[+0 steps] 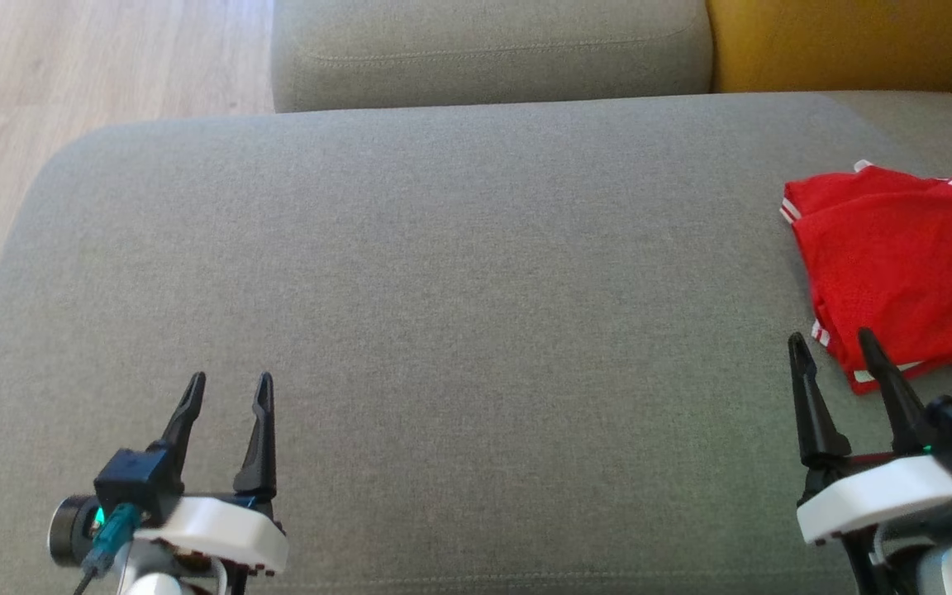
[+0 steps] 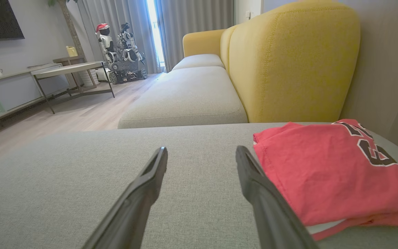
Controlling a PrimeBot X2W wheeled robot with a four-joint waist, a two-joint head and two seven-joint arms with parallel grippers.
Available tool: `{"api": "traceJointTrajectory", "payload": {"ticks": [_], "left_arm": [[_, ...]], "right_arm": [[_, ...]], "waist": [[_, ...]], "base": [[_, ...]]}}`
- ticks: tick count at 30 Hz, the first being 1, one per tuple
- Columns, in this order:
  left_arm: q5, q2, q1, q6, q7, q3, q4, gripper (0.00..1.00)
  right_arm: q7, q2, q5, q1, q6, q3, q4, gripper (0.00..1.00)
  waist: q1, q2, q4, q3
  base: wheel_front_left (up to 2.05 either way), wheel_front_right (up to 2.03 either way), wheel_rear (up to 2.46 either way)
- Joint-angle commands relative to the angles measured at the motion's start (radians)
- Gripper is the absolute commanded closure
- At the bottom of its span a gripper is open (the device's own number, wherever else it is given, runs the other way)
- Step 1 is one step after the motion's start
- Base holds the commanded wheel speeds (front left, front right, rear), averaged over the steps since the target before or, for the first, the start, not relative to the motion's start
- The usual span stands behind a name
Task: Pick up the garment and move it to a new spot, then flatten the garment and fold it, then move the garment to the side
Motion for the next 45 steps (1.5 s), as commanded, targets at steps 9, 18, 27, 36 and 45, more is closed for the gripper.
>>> {"api": "traceJointTrajectory", "payload": {"ticks": [9,18,27,36,45], "left_arm": [[-0.013,0.029,-0.024,0.005,0.012,0.025,-0.036,0.0],[-0.019,0.034,-0.029,0.007,0.014,0.021,-0.035,0.0],[-0.025,0.035,-0.031,0.012,0.012,0.014,-0.029,0.0],[-0.029,0.039,-0.035,0.015,0.009,0.01,-0.028,0.0],[-0.034,0.041,-0.04,0.018,0.004,0.004,-0.028,0.0]], "right_arm": [[0.014,-0.003,-0.018,-0.01,0.002,0.02,-0.05,0.0],[0.01,-0.008,-0.015,-0.017,0.002,0.025,-0.044,0.0],[0.008,-0.011,-0.009,-0.018,0.002,0.022,-0.042,0.0],[0.005,-0.01,-0.01,-0.02,0.002,0.021,-0.044,0.0],[0.006,-0.011,-0.011,-0.023,0.002,0.024,-0.048,0.0]], "waist": [[0.0001,0.0,-0.008,-0.006],[0.0001,0.0,-0.01,-0.003],[0.0001,0.0,-0.007,-0.001],[0.0001,0.0,-0.003,0.006],[0.0001,0.0,0.002,0.012]], "base": [[0.0,0.0,0.0],[0.0,0.0,0.0],[0.0,0.0,0.0],[0.0,0.0,0.0],[0.0,0.0,0.0]]}}
